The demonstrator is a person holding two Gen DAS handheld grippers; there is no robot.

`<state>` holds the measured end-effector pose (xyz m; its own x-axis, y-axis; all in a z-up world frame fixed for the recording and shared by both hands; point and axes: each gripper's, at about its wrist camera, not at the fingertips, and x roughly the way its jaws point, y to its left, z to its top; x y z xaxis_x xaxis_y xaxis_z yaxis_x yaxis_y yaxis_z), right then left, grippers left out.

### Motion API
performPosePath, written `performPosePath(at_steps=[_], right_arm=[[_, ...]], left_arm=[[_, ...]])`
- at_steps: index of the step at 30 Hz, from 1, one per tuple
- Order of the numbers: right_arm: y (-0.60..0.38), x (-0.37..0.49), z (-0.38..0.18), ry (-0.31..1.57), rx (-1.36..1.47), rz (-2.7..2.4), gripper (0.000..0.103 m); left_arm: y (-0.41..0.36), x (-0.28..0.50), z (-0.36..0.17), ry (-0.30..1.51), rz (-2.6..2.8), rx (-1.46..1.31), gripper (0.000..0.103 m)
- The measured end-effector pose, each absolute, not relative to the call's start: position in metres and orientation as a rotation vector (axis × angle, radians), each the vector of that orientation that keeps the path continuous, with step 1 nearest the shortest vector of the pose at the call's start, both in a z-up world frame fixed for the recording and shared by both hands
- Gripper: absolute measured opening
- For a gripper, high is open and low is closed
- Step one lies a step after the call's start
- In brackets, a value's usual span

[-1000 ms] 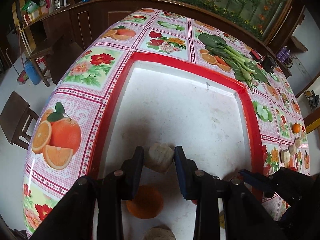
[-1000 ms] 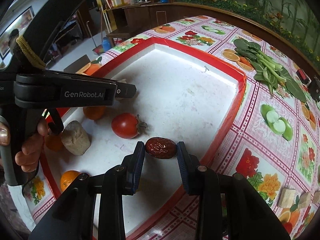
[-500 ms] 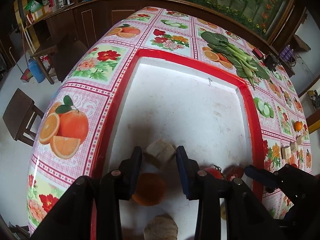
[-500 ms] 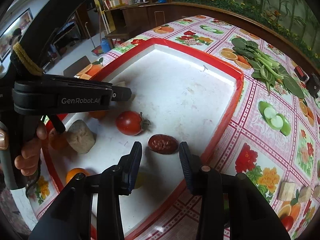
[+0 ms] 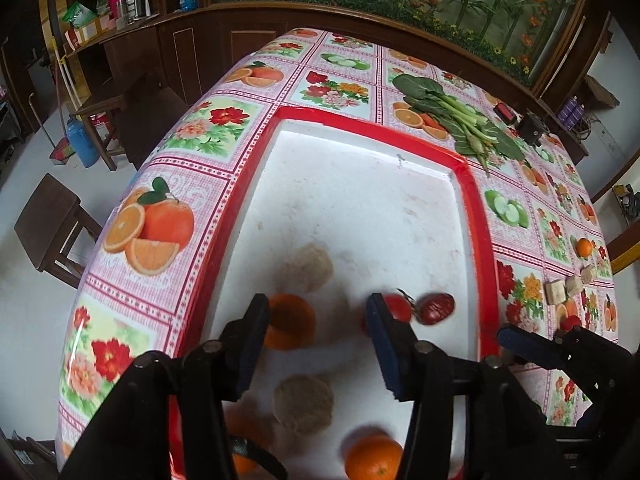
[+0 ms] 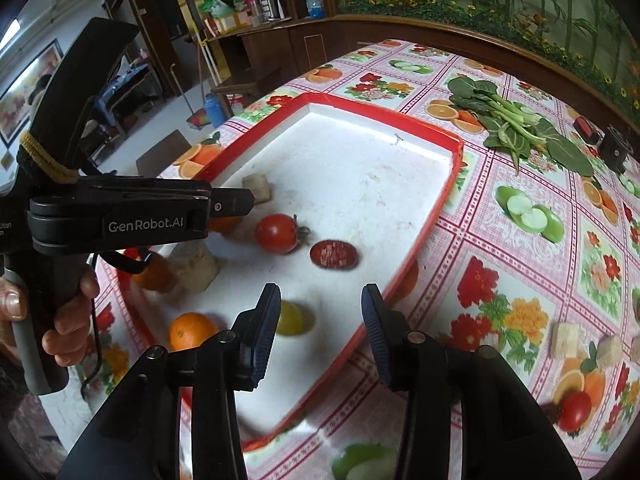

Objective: Organize fruits
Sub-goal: 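Move both open tools back toward the fruit pile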

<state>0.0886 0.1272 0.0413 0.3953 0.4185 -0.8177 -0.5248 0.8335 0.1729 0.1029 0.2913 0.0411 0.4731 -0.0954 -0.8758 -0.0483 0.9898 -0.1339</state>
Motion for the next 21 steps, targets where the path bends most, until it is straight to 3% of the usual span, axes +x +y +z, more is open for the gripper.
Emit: performPosePath(at_steps=[8,21], right_arm=[[0.093,0.061,0.041,1.005,-0.113,0.592,0.043],[-0.027,0.040,0.029,1.028,-0.014,0.431,0.044]], left_arm=[[0.259,0.086,0.050,1.072,-0.050,-0.160,0.061],[0.133,0.060,0.050,1.066,-0.223,0.056,0.062]])
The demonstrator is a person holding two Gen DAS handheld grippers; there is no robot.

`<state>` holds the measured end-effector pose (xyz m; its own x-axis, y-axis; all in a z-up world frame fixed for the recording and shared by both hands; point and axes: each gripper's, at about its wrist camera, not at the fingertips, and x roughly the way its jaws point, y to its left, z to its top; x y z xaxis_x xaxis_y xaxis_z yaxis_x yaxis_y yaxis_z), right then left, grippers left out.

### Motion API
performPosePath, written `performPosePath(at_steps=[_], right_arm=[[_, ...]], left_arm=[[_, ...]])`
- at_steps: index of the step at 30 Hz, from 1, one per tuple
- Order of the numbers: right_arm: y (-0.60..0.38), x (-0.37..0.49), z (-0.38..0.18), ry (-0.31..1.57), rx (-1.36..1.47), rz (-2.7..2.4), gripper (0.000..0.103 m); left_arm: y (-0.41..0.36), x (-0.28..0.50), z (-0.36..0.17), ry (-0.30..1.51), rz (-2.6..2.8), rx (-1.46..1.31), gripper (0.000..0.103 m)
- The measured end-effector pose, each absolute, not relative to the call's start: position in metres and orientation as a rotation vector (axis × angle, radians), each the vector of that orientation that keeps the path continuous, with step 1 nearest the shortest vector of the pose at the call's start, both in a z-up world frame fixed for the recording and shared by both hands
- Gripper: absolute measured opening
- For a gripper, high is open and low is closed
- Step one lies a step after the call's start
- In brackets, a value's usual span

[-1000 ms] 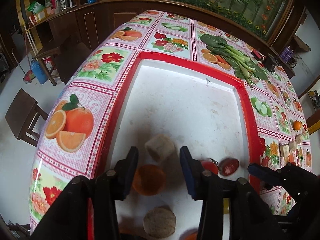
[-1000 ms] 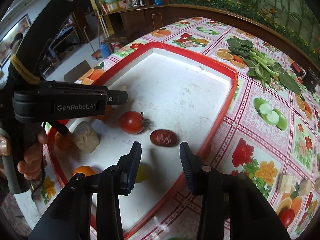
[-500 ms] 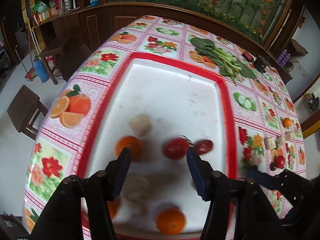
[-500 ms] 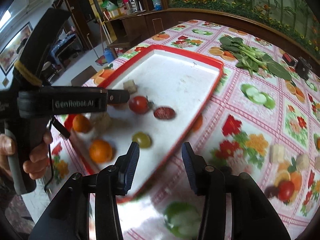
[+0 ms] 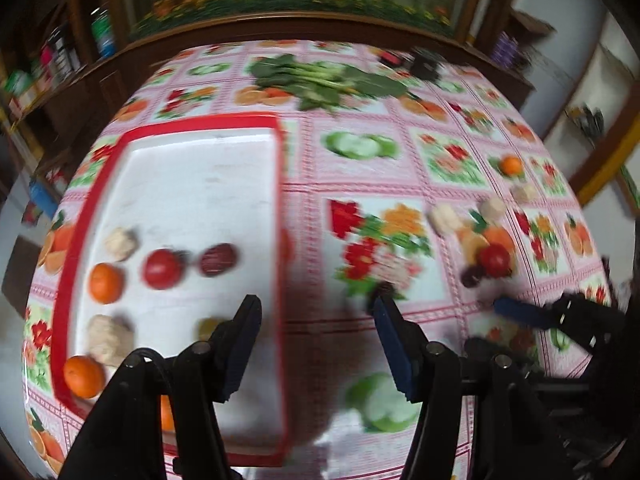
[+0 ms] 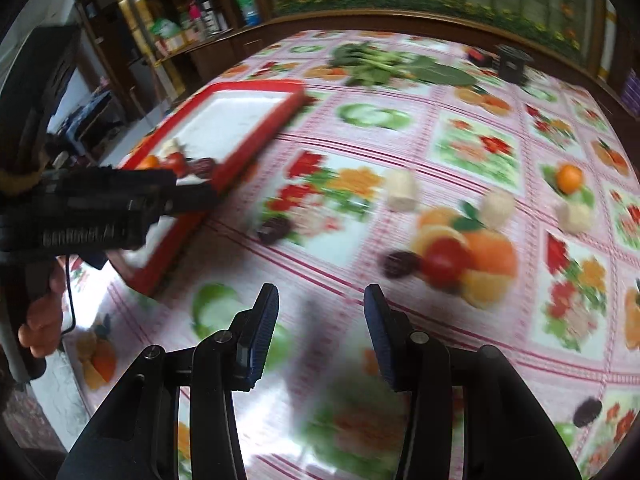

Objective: Organize fruits
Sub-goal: 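Move both open tools back toward the fruit pile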

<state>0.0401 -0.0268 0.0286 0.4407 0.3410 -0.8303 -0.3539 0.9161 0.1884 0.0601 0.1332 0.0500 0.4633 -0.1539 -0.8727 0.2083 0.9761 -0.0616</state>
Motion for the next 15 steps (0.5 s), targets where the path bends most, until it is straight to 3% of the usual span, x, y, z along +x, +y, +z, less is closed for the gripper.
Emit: performPosePath(at_steps=[15], right_arm=[[-0.093,0.036,0.020,1.038,0.064,0.397,0.044]], left_arm=[[0.088,0.076,0.011,1.124,-0.180,0.136,0.060]])
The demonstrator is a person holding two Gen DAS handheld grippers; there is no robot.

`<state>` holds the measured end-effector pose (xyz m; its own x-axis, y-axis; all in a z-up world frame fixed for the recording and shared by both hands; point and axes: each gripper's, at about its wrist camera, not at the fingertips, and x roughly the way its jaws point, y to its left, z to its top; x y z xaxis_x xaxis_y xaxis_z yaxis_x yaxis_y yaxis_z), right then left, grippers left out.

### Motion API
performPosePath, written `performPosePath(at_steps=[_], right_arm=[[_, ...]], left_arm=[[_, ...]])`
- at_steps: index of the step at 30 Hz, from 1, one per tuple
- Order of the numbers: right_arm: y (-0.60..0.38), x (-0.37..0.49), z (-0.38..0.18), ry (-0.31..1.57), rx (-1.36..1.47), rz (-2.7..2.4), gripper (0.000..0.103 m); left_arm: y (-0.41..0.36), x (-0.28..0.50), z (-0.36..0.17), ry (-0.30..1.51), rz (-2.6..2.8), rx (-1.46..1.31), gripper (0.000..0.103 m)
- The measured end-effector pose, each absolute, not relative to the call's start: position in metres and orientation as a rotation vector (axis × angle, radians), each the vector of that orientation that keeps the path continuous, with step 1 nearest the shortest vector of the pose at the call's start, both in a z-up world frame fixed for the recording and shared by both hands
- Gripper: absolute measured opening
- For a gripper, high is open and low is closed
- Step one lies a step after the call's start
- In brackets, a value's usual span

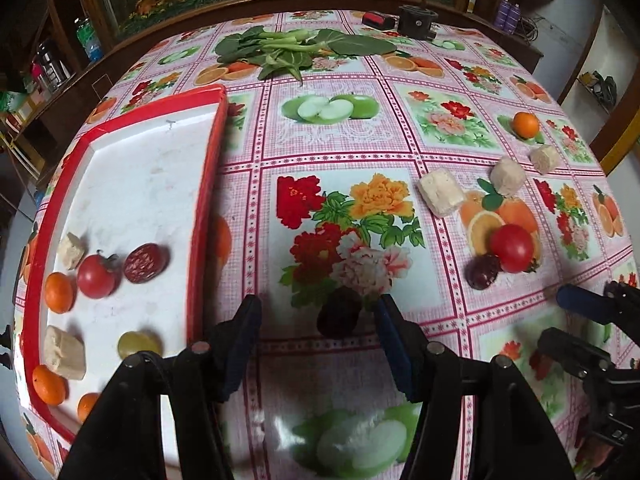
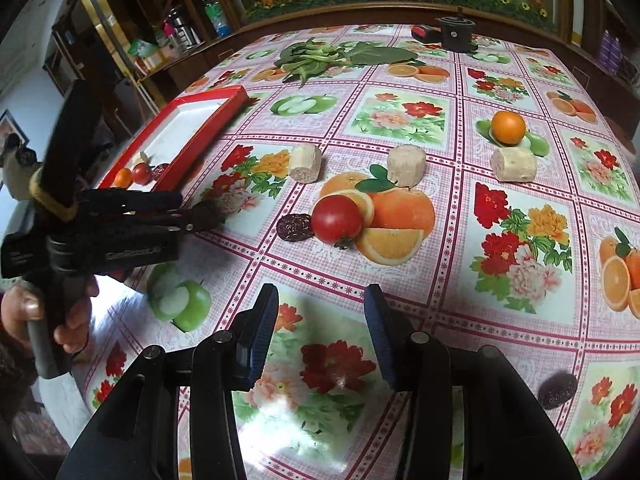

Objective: Organize fruits
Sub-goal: 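Move both open tools back toward the fruit pile, then grasp a red tomato with the right tool while the left tool grasps a dark date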

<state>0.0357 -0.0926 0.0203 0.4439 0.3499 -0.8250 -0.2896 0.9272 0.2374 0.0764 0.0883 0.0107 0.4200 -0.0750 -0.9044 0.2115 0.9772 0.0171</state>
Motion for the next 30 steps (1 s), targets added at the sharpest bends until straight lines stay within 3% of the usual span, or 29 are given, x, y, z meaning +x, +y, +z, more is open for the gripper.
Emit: performPosePath(at_steps=[1,3,6,15,19,30], right_arm=[[-0.093,0.037,0.020,1.034,0.062,0.398,0.044],[-0.093,0.041,0.018,1.029,0.058,0.400,0.044],[-0.094,0.049,0.015,1.022,0.046,0.401,0.044],[-0.085,0.075,0.009,0.980,-0.046,0.431,0.044],[-0.078,0.083,0.004,0.979,-0.087,0.467,0.031],[-0.089,0.061,0.019,0.950,-0.057,0.443,0.031]], left_arm=[[0.087,0.077,0.009,1.123,-0.180,0.130,0.059],[0.086,0.075,0.010,1.101,-0.189,0.115,0.041],[0.083,0.073,0.012,1.097,-0.207,0.120,0.028],[0.086,0.067,0.012,1.117,-0.231,0.065,0.027],[0.087,0.067,0.012,1.112,-0.233,0.050,0.027],[0.089,0.051,0.015,1.096,-0.299,0.014,0.024]])
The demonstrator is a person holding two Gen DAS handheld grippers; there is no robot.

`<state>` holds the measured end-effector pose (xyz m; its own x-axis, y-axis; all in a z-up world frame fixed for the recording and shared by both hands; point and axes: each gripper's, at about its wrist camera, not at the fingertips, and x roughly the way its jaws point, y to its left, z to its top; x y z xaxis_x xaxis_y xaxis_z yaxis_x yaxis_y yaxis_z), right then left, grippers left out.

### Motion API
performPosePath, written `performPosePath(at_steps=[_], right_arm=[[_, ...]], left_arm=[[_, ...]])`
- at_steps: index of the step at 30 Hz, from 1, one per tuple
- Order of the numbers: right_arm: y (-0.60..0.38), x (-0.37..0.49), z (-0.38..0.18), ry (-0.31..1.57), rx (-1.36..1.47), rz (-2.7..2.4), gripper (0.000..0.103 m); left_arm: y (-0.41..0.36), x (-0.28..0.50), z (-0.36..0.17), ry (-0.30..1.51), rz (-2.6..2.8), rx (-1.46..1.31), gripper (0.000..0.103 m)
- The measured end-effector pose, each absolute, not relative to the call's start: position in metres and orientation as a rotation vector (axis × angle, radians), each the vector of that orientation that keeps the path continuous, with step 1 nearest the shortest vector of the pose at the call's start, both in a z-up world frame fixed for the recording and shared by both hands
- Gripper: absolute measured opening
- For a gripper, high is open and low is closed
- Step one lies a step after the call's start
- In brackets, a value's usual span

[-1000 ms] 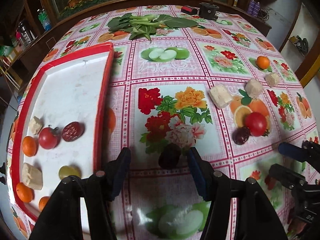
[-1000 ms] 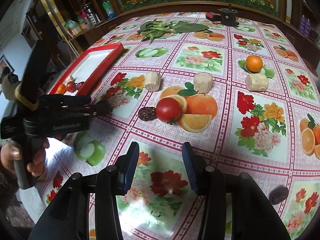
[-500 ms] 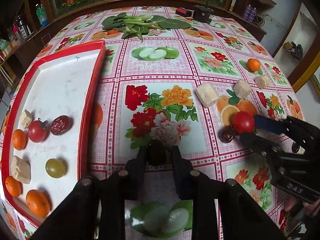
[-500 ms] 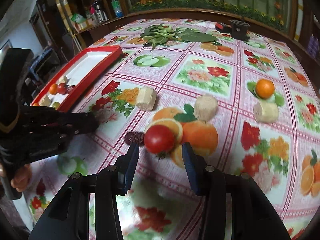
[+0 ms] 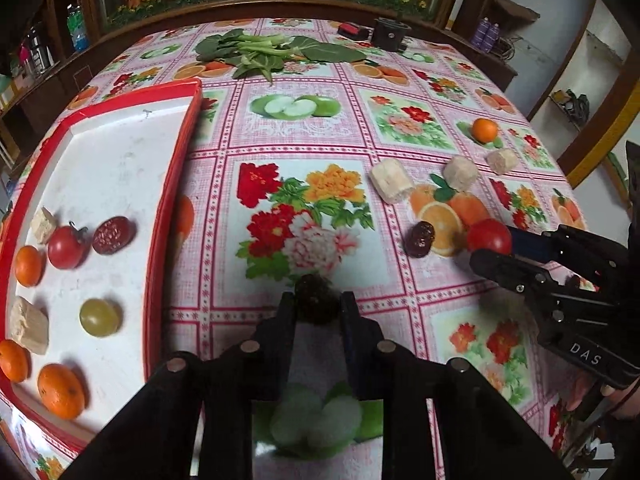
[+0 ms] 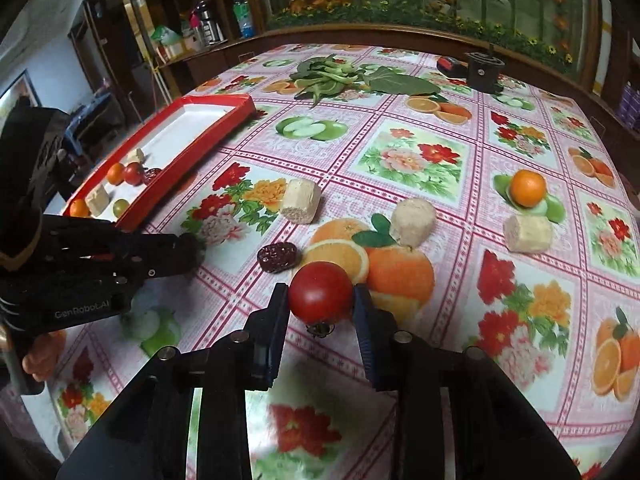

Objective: Organize fruits
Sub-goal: 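Grasp a red tomato with the right tool while the left tool grasps a dark date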

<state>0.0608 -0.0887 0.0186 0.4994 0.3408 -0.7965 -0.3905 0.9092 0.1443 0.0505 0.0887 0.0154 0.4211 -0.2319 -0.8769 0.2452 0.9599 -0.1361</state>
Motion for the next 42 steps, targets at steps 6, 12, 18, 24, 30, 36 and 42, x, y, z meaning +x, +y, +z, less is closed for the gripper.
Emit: performPosePath(at_steps=[6,12,18,24,30,36,42], right_arm=[[-0.093,0.048,0.018,0.974,-0.043,0.418,0.031],[-0.096,0.047,0.008,1.019,-0.001,0.377,0.032],[-0.100,0.049,0.005,1.026,0.053,0.362,0.034],[-0.099,0.048,0.005,1.019,0.060,0.362,0.039],[-0.098,0.046,0.005,1.009,0.043,0.353,0.037],[-0.092,0.042,0.005,0.989,-0.033,0.331,0.031],[-0.096,0.041,0.011,0.964,-0.002,0.327,0.031]], left_arm=[[0.089,0.039,0.016,1.106,-0.336,0.008,0.024],[0.090,0.046,0.014,1.120,-0.339,0.015,0.025],[0.084,0.057,0.012,1.122,-0.351,0.055,0.029],[0.080,0.062,0.013,1.110,-0.374,0.068,0.045],[0.081,0.062,0.012,1.068,-0.348,0.084,0.030],[0.086,0.054,0.012,1.052,-0.347,0.073,0.030],[0.091,0.046,0.014,1.060,-0.366,0.046,0.030]])
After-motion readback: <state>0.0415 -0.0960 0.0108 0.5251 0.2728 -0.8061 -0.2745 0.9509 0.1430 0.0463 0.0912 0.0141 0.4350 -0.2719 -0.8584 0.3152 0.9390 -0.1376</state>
